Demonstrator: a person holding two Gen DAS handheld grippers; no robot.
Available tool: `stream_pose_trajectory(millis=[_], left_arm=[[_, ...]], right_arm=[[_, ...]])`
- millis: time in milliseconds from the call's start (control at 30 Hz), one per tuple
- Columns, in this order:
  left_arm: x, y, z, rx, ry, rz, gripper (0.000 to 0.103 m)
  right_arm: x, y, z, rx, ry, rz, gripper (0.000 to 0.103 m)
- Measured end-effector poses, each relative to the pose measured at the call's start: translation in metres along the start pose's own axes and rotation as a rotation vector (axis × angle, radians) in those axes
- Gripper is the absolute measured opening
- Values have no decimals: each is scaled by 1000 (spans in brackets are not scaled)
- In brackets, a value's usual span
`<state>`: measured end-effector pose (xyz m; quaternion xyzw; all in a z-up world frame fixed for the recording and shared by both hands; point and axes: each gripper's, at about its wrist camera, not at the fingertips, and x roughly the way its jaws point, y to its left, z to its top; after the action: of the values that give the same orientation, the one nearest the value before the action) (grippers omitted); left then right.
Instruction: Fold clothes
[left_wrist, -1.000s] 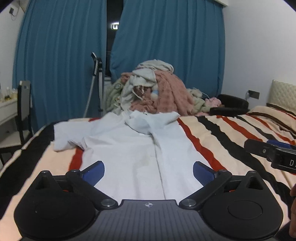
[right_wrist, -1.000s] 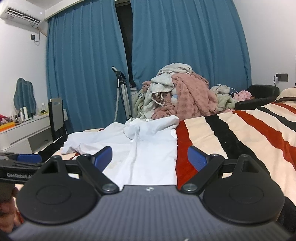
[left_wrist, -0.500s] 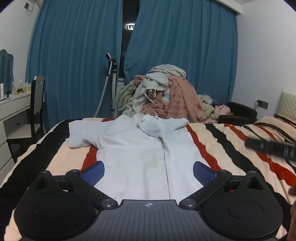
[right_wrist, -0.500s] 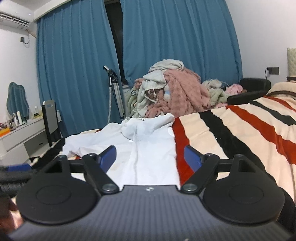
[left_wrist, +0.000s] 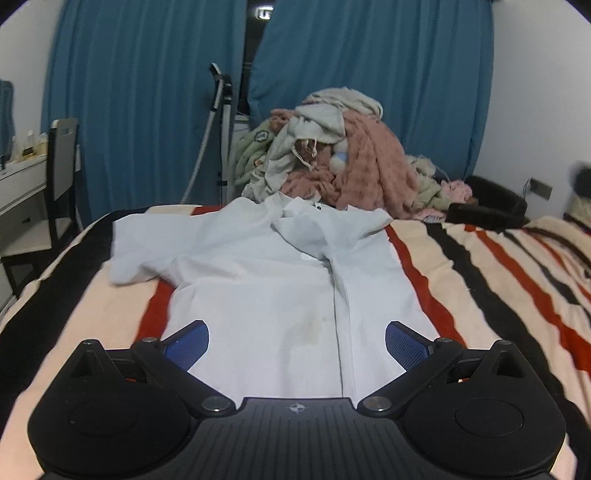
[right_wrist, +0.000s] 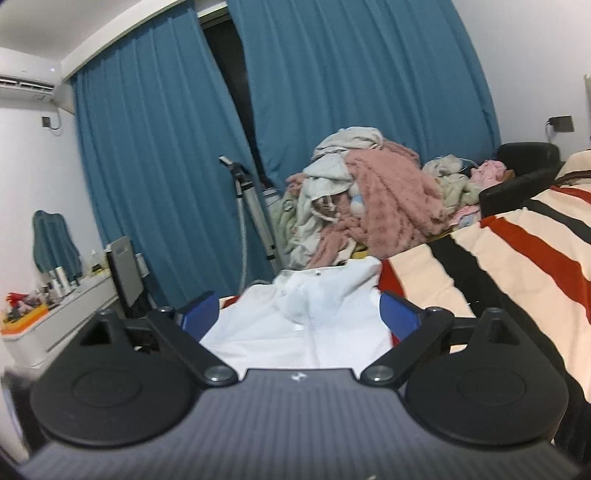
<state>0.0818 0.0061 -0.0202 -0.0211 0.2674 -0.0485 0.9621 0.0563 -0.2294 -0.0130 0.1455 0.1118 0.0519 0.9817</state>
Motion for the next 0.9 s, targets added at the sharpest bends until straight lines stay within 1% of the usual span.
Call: stream_pose_trajectory(millis=[100,233,300,433,467,500,567,600,633,733,833,900], left_arm=[[59,-11,13,28,17,24,102],[147,-29,29,53,50,56,102],[190,-37,40,46,47,74,102],[274,-55,65,39,32,130,102],[294,-59,71,42,30,154,102],[310,-62,75,54,33,195,102],[341,-66,83,76,41,289,102],[354,-64,86,72,56,354,102],[364,-59,88,47,71,397,102],[371,-34,89,-77,68,432,102],[366,-9,88,-134,65,461,102],[363,9,84,-155,78,489,101]], right_arm=[[20,-23,-25,-11,-22,-78,95],[53,-56,-56,-3,11,-178,95],[73,-70,-69,-5,29,-225,95],[118,-86,-77,-5,21,-278,95],[127,-86,-79,-20,15,-280,95],[134,-88,-82,-42,12,-283,95],[148,-94,-90,-44,32,-294,95],[155,-98,-94,-41,44,-300,95],[162,-103,-97,-18,60,-300,95],[178,-116,-102,48,104,-309,95],[181,-120,-103,72,110,-312,95],[179,-119,-103,71,110,-306,95]])
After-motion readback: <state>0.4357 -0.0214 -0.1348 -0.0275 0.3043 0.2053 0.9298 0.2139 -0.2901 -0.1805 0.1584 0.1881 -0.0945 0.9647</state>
